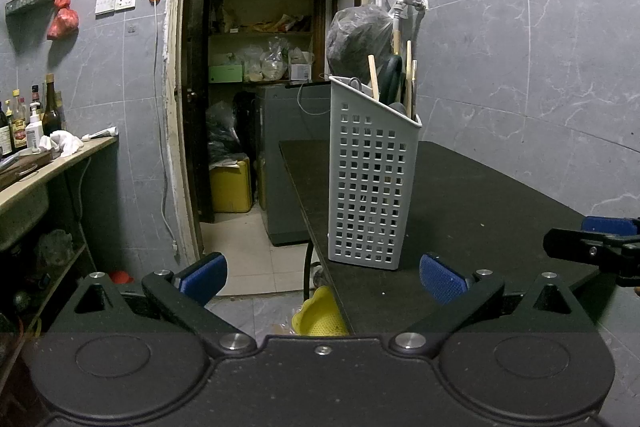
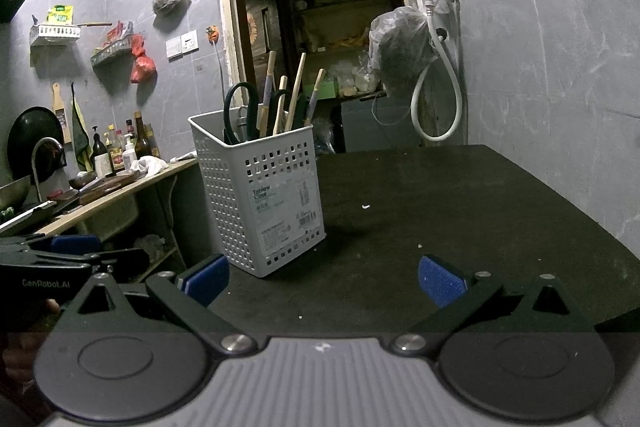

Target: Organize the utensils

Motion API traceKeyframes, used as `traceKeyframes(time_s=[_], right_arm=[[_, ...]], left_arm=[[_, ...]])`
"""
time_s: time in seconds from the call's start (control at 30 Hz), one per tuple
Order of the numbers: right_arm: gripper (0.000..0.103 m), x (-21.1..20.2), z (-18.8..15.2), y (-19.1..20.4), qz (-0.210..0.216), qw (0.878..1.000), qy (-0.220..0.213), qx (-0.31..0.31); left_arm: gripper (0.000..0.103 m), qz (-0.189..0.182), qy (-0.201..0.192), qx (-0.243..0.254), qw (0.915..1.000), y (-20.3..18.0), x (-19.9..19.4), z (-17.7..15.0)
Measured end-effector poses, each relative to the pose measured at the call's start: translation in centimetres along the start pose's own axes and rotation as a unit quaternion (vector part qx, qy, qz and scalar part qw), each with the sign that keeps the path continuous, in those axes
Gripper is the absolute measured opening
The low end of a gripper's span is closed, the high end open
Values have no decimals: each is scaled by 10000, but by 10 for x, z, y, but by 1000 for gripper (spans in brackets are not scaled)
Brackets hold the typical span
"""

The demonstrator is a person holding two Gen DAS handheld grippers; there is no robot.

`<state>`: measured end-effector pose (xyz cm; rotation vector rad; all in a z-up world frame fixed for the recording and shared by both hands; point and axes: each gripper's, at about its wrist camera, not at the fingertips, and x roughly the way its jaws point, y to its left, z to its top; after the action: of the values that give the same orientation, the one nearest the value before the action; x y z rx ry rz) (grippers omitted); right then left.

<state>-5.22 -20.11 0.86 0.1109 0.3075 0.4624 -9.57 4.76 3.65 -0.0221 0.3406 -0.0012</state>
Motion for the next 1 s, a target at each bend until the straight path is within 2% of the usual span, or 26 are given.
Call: traceKeyframes(time_s=[1.0], right_arm=[[103, 1, 0, -2, -5, 10000, 29, 24]], left_arm=[[102, -107, 19, 118, 9999, 0, 1, -3]])
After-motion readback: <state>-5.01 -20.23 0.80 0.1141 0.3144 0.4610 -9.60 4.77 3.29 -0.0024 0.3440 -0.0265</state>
